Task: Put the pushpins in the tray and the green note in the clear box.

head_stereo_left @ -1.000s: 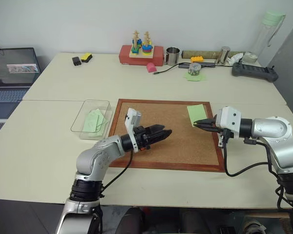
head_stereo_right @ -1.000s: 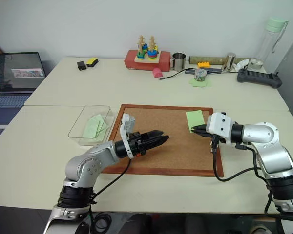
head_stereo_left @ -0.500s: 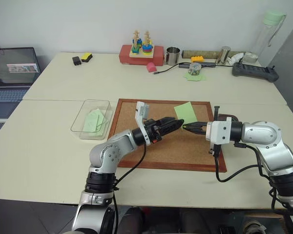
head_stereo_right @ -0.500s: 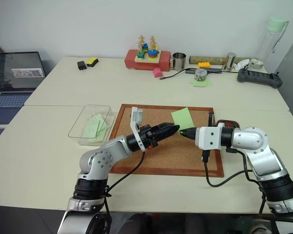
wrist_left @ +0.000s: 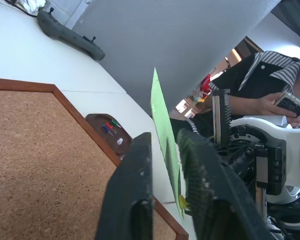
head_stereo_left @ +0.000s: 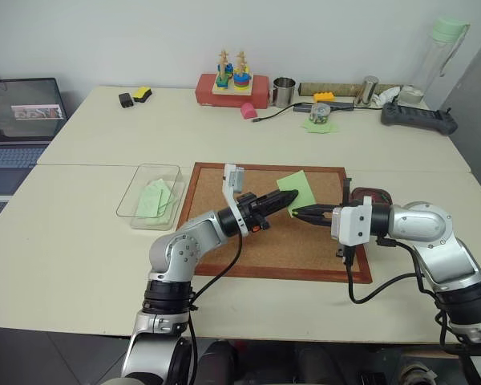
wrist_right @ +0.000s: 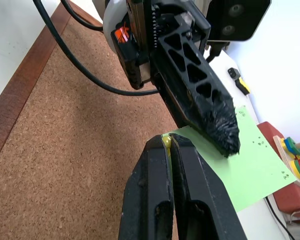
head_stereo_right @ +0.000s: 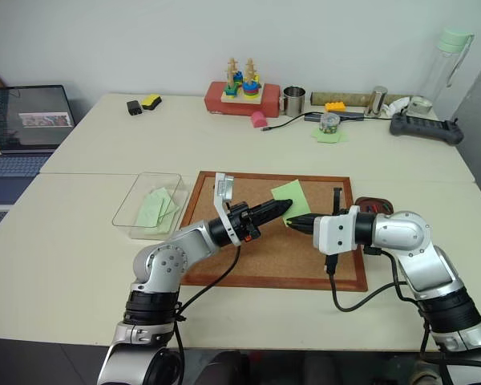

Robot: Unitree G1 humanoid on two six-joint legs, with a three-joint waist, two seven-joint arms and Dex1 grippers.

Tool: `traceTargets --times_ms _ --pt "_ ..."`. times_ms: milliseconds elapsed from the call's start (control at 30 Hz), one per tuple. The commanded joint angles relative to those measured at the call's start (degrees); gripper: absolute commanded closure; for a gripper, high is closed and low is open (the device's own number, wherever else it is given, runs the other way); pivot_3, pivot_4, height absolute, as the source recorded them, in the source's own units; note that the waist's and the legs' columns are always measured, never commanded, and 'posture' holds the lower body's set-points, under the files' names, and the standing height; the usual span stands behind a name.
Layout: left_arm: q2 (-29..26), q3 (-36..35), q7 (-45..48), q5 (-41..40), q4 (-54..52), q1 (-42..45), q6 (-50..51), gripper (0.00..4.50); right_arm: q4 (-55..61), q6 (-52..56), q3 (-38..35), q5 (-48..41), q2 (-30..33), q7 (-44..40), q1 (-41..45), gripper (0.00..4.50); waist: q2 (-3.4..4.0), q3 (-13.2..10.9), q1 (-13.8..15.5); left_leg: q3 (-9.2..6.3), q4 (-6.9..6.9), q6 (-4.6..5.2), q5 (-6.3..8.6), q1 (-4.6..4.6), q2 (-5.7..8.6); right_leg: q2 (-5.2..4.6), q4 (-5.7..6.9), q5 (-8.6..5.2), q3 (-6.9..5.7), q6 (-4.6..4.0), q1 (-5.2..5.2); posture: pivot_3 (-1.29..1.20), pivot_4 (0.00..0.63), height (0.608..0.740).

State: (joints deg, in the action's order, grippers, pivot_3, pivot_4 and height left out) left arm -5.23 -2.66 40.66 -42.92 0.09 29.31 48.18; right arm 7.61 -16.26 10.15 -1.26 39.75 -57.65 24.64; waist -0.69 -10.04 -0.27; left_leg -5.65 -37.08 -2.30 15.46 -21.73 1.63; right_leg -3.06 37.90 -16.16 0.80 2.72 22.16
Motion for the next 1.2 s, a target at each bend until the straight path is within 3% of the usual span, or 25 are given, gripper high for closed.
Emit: traceTargets --times_ms 33,500,800,1000,1133,1200 --pt "0.12 0.52 0.06 -0.56 -1.04 0.13 -0.41 4.43 1.42 -2.68 -0.93 0.17 -0.22 1.43 0.58 4.5 0.0 0.0 0.0 0.0 0.0 0.0 0.0 0.0 0.0 0.0 0.0 0.0 0.01 0.0 0.0 0.0 0.15 0.74" --pt "0.44 1.87 -2.18 7.14 7.48 0.84 -7.66 4.43 4.91 -1.93 -4.18 -2.53 -0.01 4.72 -1.54 4.5 0.0 0.0 0.06 0.02 -0.03 0.0 0.0 0.01 0.0 0.0 0.06 0.0 0.01 -0.01 0.02 0.0 0.15 0.74" --pt "-1.6 5.59 -0.49 9.66 -0.34 -1.52 -10.06 4.43 -3.53 22.0 -16.37 -7.59 6.42 8.55 -6.28 4.5 0.0 0.0 0.23 0.03 -0.08 0.01 0.0 -0.03 0.04 -0.02 0.06 0.01 0.05 -0.01 0.01 0.0 0.15 0.74" --pt "-2.49 5.31 -1.2 9.71 -2.3 -3.75 -10.31 4.43 -11.47 36.33 -16.87 -6.37 6.97 12.91 -4.8 4.5 0.02 0.01 -0.08 0.14 -0.05 0.03 0.0 0.03 -0.01 0.0 0.12 0.01 0.12 -0.02 0.02 0.0 0.15 0.74" --pt "-2.7 5.6 -1.22 9.78 -2.68 -3.89 -10.36 4.43 -14.32 39.18 -15.56 -5.36 5.88 14.9 -3.12 4.5 0.03 0.02 -0.08 0.15 -0.06 0.04 0.0 0.02 -0.03 0.03 0.16 0.01 0.11 -0.03 0.03 0.0 0.15 0.74" --pt "-2.73 5.93 -1.02 9.84 -2.84 -3.85 -10.35 4.5 -16.32 40.25 -14.92 -4.97 5.31 15.38 -1.89 4.13 0.03 0.02 -0.1 0.17 -0.07 0.04 0.0 0.02 0.01 0.02 0.16 0.01 0.13 -0.02 0.03 0.0 0.15 0.74"
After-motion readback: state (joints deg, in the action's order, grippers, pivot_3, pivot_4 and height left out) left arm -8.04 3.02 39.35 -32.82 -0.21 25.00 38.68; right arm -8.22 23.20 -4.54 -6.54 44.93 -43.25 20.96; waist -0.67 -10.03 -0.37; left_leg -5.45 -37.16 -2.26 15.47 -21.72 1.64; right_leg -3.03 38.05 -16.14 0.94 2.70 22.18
